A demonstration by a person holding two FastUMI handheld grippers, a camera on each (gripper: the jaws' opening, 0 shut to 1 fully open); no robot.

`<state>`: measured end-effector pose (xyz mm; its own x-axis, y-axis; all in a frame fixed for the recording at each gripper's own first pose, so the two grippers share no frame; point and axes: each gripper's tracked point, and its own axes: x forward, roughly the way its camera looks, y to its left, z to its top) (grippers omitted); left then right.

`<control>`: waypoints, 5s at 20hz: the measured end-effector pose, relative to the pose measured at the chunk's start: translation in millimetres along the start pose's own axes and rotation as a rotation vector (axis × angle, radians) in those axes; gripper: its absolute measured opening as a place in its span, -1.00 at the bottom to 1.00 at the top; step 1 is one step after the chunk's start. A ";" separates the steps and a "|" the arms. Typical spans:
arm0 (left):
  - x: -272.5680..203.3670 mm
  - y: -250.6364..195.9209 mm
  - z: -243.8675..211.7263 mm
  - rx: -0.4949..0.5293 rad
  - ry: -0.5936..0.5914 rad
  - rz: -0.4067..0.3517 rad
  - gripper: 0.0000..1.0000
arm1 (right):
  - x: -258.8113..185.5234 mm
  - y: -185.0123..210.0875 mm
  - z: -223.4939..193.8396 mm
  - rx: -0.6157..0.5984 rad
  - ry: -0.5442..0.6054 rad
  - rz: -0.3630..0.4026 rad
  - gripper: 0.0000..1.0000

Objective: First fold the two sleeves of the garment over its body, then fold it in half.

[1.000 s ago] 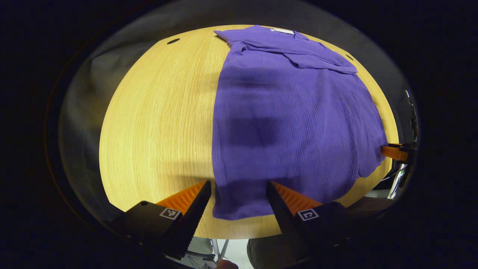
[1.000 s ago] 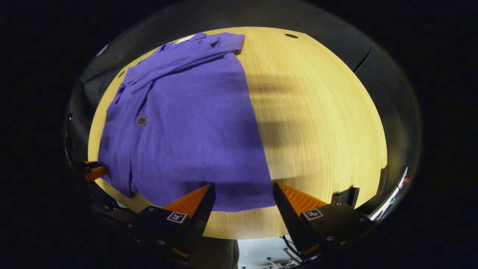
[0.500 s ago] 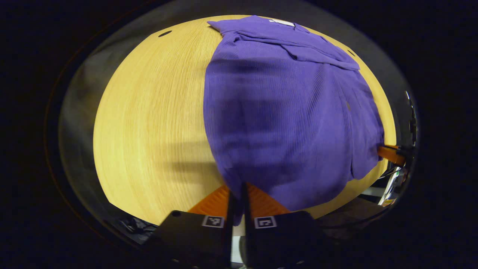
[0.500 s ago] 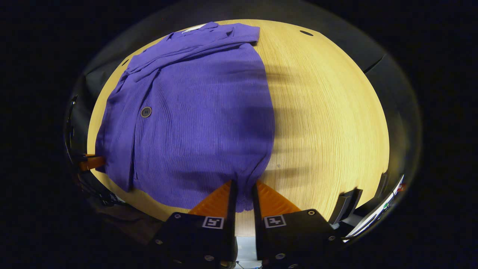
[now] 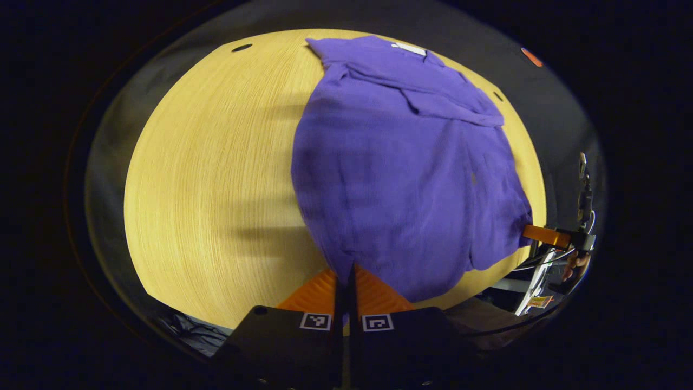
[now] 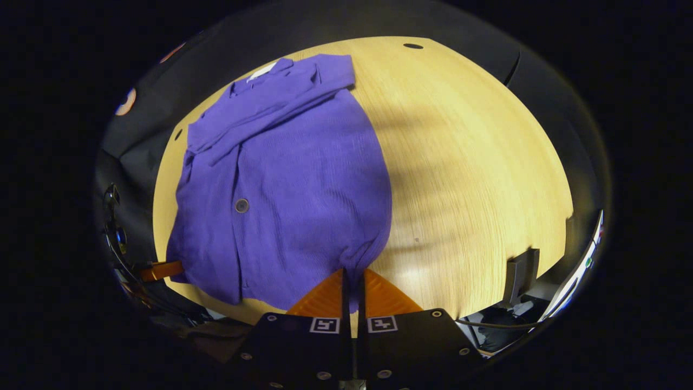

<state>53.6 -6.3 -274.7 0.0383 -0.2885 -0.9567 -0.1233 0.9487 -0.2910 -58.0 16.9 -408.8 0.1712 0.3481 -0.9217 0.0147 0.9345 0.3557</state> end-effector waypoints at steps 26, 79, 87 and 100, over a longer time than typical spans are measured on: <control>-111.2 -37.1 277.8 0.246 -0.370 0.062 -0.87 | -79.9 83.9 261.1 -0.163 -0.291 0.139 -0.92; -312.1 -101.1 349.2 0.119 -1.375 0.173 0.92 | -235.1 131.6 347.6 -0.324 -1.103 0.053 0.90; -321.5 -127.0 287.4 0.173 -1.475 0.186 0.90 | -251.2 149.4 302.4 -0.385 -1.185 0.110 0.89; -320.4 -135.7 206.6 0.250 -1.485 0.193 0.89 | -267.0 139.0 212.3 -0.353 -1.233 0.063 0.89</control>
<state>262.9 -15.9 71.5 0.9944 0.0813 -0.0669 -0.0823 0.9965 -0.0114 107.5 38.0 -80.3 0.9590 0.2704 -0.0853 -0.2548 0.9539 0.1586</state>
